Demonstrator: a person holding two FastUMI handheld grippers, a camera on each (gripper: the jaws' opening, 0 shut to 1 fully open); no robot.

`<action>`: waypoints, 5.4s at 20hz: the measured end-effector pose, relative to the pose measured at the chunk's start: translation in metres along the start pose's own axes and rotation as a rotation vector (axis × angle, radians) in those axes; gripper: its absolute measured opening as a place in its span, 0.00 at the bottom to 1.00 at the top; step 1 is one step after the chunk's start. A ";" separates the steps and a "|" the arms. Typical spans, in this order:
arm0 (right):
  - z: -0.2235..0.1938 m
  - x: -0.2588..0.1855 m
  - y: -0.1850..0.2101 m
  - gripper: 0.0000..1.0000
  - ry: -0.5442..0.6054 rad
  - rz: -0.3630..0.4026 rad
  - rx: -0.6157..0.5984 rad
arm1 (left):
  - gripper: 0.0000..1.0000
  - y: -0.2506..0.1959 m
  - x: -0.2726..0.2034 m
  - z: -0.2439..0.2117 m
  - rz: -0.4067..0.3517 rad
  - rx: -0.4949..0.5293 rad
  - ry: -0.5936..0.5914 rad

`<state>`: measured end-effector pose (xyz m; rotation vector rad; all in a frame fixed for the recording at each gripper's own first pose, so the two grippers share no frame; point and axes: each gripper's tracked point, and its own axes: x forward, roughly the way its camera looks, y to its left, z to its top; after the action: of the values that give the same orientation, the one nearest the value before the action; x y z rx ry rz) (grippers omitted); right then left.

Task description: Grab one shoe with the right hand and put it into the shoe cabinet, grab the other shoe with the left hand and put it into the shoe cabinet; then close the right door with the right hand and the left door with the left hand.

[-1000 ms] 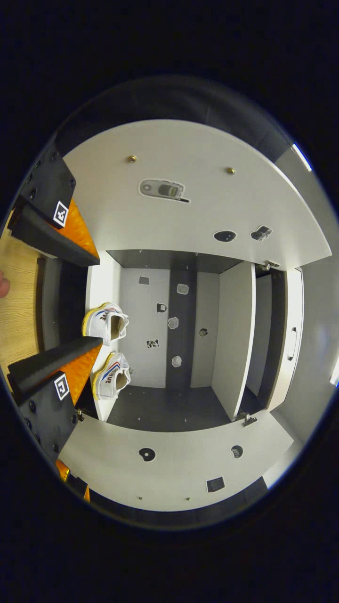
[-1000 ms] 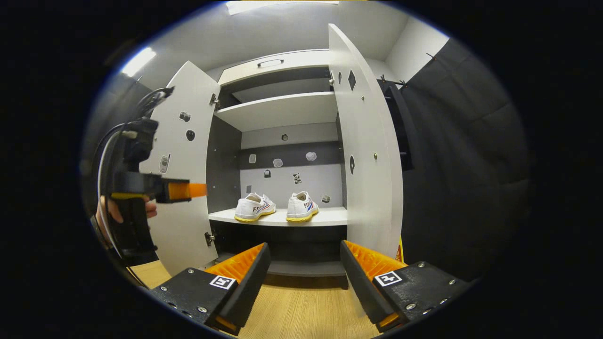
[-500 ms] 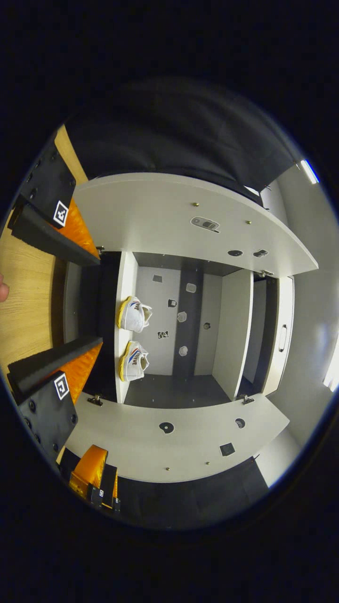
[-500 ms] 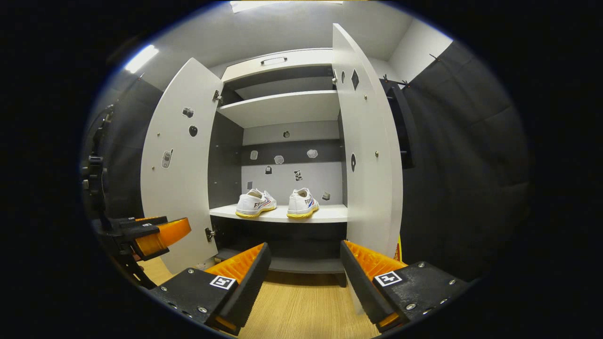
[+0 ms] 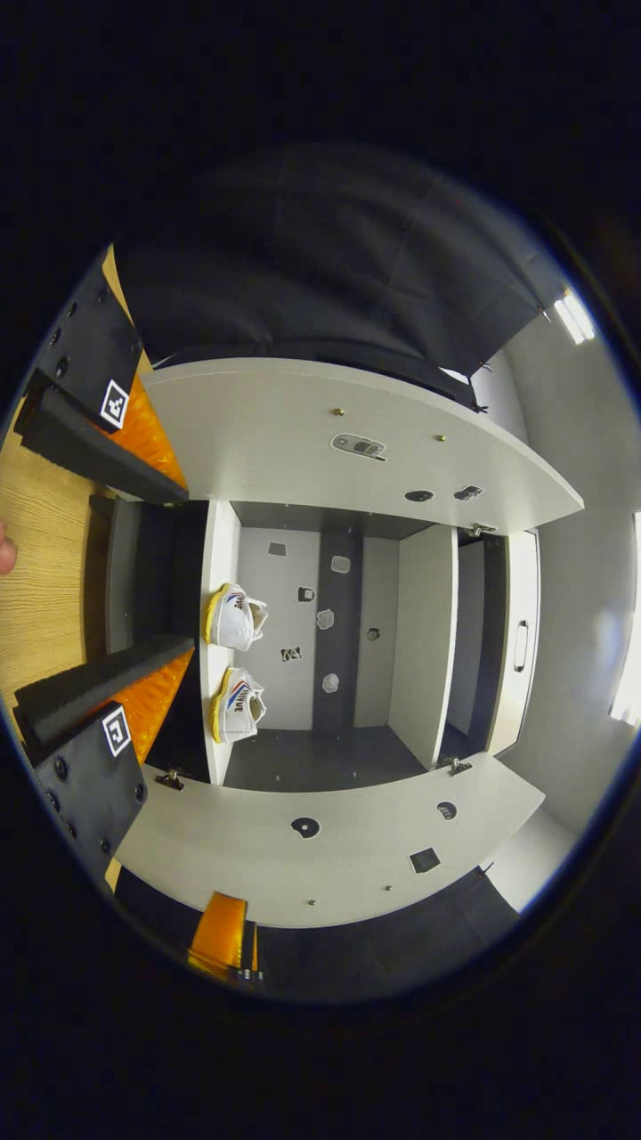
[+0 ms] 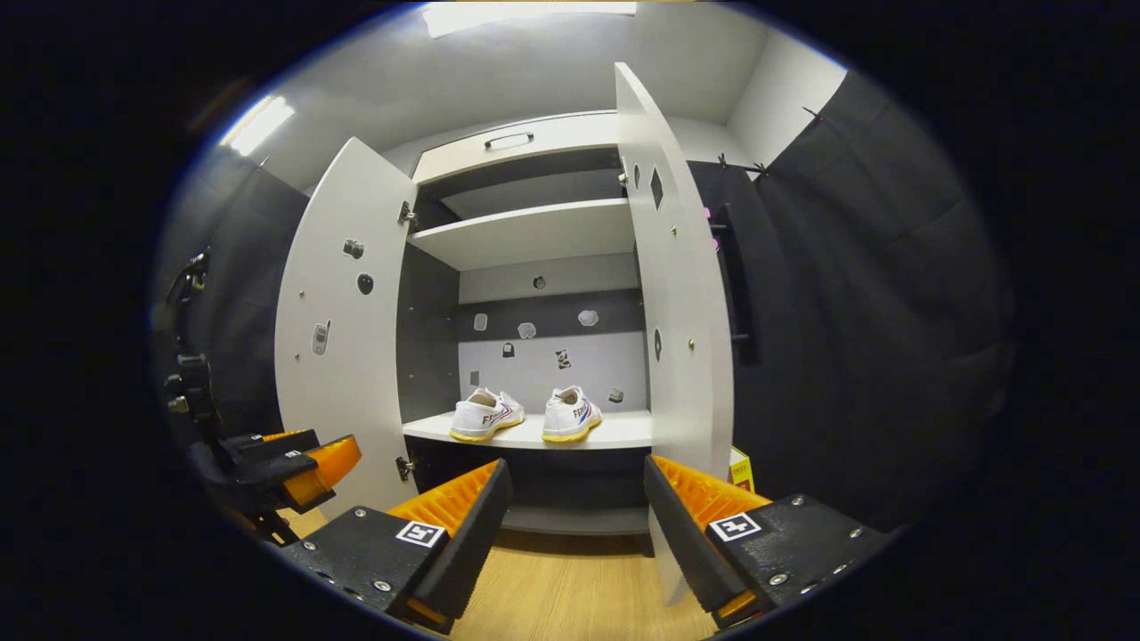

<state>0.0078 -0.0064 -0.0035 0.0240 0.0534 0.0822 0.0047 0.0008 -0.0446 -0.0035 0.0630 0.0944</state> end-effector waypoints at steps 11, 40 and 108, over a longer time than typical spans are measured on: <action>0.143 0.028 -0.188 0.92 -0.114 -0.266 -0.136 | 0.97 -0.012 -0.007 -0.007 -0.029 0.005 0.027; 0.135 0.103 -0.115 0.87 -0.070 -0.084 -0.107 | 0.97 -0.007 -0.001 -0.015 -0.034 0.027 0.057; -0.037 -0.001 -0.038 0.92 0.022 -0.080 0.007 | 0.99 0.245 0.067 0.119 0.353 0.009 -0.139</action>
<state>0.0080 -0.0430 -0.0413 0.0279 0.0765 0.0027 0.0556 0.2522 0.0699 0.0229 -0.0757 0.4464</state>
